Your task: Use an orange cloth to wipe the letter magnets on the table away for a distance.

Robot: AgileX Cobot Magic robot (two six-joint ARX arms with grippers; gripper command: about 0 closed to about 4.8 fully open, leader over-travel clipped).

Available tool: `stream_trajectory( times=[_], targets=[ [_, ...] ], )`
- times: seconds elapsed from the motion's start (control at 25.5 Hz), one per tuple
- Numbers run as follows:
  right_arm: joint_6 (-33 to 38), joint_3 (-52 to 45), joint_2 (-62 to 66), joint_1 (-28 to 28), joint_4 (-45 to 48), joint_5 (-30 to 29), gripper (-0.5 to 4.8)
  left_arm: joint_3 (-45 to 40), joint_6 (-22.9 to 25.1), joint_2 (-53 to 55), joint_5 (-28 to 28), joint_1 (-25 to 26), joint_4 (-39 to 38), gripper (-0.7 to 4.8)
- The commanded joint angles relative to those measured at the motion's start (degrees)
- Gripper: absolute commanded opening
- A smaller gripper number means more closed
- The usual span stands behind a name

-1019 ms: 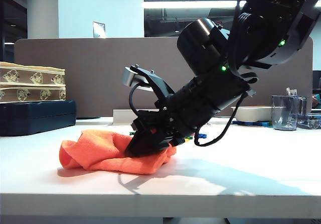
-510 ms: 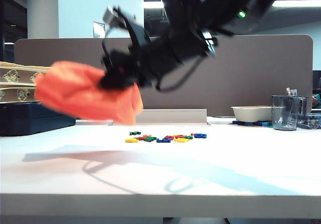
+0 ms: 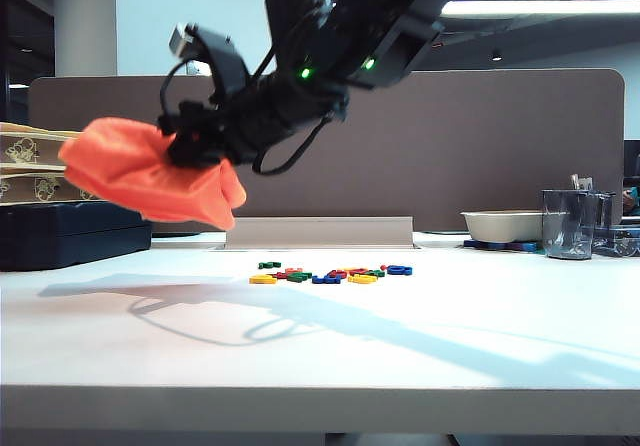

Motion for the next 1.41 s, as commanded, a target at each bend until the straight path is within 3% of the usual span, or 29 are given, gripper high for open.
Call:
stream_trajectory(
  times=[0.04, 0.43, 0.59, 0.75, 0.98, 1.41],
  targets=[
    [0.2, 4.8, 3.8, -0.3, -2.4, 0.7, 0.9, 0.2, -0.2, 0.0, 0.2, 0.0, 0.3, -0.05],
    [1.2, 20.1, 15.3, -3.5, -16.8, 4.1, 0.95, 0.3, -0.2, 0.0, 0.2, 0.0, 0.4, -0.05],
    [1.1, 20.2, 15.4, -4.9, -17.5, 5.3, 0.95, 0.3, -0.2, 0.0, 0.2, 0.0, 0.3, -0.05],
    [0.6, 20.1, 15.4, -6.2, -24.0, 5.4, 0.95, 0.3, -0.2, 0.0, 0.2, 0.0, 0.3, -0.05],
    [-3.8, 20.1, 15.4, -6.2, -29.0, 5.6, 0.95, 0.3, -0.2, 0.0, 0.2, 0.0, 0.3, -0.05],
    [-4.1, 20.0, 15.4, -7.8, -33.7, 10.8, 0.95, 0.3, -0.2, 0.0, 0.2, 0.0, 0.4, -0.05]
  ],
)
